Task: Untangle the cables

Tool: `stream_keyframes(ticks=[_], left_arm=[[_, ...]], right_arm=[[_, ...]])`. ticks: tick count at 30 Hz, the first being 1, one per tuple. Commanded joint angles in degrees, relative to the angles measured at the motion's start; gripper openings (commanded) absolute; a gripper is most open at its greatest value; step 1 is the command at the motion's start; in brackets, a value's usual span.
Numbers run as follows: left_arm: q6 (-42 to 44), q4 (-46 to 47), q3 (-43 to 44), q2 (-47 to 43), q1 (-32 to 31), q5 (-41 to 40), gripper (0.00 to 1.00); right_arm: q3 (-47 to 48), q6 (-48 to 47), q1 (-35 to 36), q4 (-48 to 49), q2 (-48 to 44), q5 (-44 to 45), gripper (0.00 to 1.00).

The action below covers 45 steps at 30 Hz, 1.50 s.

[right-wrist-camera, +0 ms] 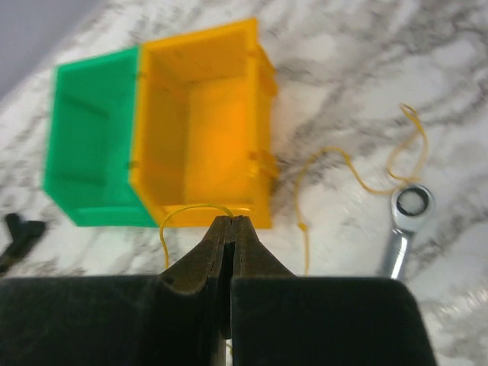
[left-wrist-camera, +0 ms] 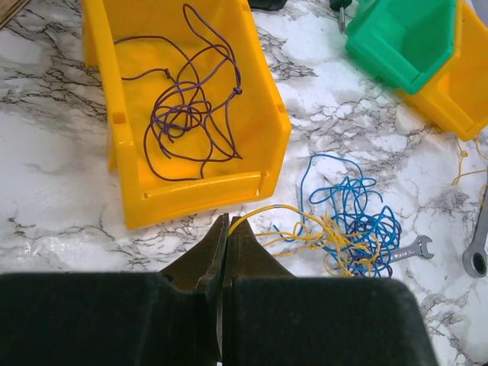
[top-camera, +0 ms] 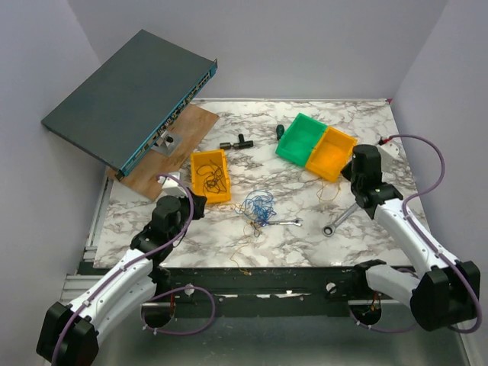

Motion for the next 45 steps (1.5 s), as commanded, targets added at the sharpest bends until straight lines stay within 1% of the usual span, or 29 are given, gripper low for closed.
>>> stream_keyframes(ticks=[1, 4, 7, 9, 12, 14, 15, 16, 17, 18, 19, 20, 22, 25, 30, 35, 39, 42, 43, 44, 45], left_arm=[[0.9, 1.6, 0.3, 0.1, 0.2, 2.2, 0.0], [0.9, 1.5, 0.4, 0.1, 0.2, 2.6, 0.0], [0.8, 1.6, 0.4, 0.3, 0.2, 3.1, 0.0], [0.8, 1.7, 0.3, 0.5, 0.2, 3.4, 0.0], [0.7, 2.0, 0.4, 0.9, 0.1, 3.8, 0.0], [0.7, 2.0, 0.4, 1.0, 0.1, 4.0, 0.0], [0.7, 2.0, 0.4, 0.9, 0.2, 4.0, 0.0], [0.7, 2.0, 0.4, 0.9, 0.2, 4.1, 0.0], [0.7, 2.0, 0.4, 0.7, 0.2, 4.1, 0.0], [0.7, 2.0, 0.4, 0.6, 0.2, 4.2, 0.0], [0.7, 1.9, 0.4, 0.4, 0.2, 4.3, 0.0], [0.7, 1.8, 0.4, 0.3, 0.2, 4.2, 0.0], [0.6, 1.7, 0.3, 0.0, 0.2, 4.3, 0.0], [0.7, 1.8, 0.3, -0.2, 0.2, 4.3, 0.0], [0.7, 1.5, 0.4, -0.6, 0.1, 4.3, 0.0], [0.7, 1.3, 0.3, -0.9, 0.1, 4.3, 0.0], [0.7, 1.2, 0.3, -1.1, 0.2, 4.3, 0.0], [0.7, 1.2, 0.3, -1.2, 0.2, 4.3, 0.0], [0.7, 1.1, 0.3, -1.2, 0.1, 4.3, 0.0], [0.7, 1.1, 0.3, -1.4, 0.1, 4.3, 0.0], [0.7, 1.1, 0.3, -1.4, 0.2, 4.3, 0.0]], right_arm=[[-1.1, 10.8, -2.1, -14.2, 3.6, 9.6, 0.01], [-3.0, 15.2, -5.8, -14.7, 5.9, 9.4, 0.01], [-3.7, 14.3, -12.0, -9.1, 9.2, 1.3, 0.01], [-1.9, 15.0, -15.6, -8.0, 13.7, -2.8, 0.01], [1.4, 17.5, -17.9, -8.4, 19.1, -3.2, 0.01], [3.4, 17.9, -18.1, -8.0, 21.7, -2.4, 0.06], [4.7, 18.3, -18.1, -8.6, 23.2, -1.6, 0.07], [5.6, 18.5, -18.1, -9.0, 24.2, 0.1, 0.11], [6.3, 18.9, -18.1, -9.2, 25.0, 2.0, 0.19], [7.0, 18.3, -18.1, -9.2, 25.6, 3.8, 0.35], [7.7, 16.9, -18.1, -9.1, 26.2, 4.6, 0.46], [8.5, 15.9, -18.1, -9.2, 26.9, 5.1, 0.55], [9.4, 14.4, -18.2, -9.1, 28.1, 5.4, 0.63], [10.3, 13.4, -18.3, -9.1, 29.6, 5.4, 0.71], [10.7, 10.1, -18.6, -7.6, 31.2, 5.4, 0.8], [9.1, 6.5, -19.1, -3.8, 32.2, 5.2, 0.79], [8.5, 5.3, -19.2, -1.0, 34.2, 4.6, 0.7], [8.6, 6.8, -19.2, -0.9, 36.1, 4.6, 0.58], [8.3, 7.4, -19.1, -0.9, 36.3, 4.6, 0.53], [8.0, 8.2, -19.2, -0.9, 36.1, 4.7, 0.47], [7.4, 8.7, -19.2, -0.8, 35.7, 4.9, 0.35]])
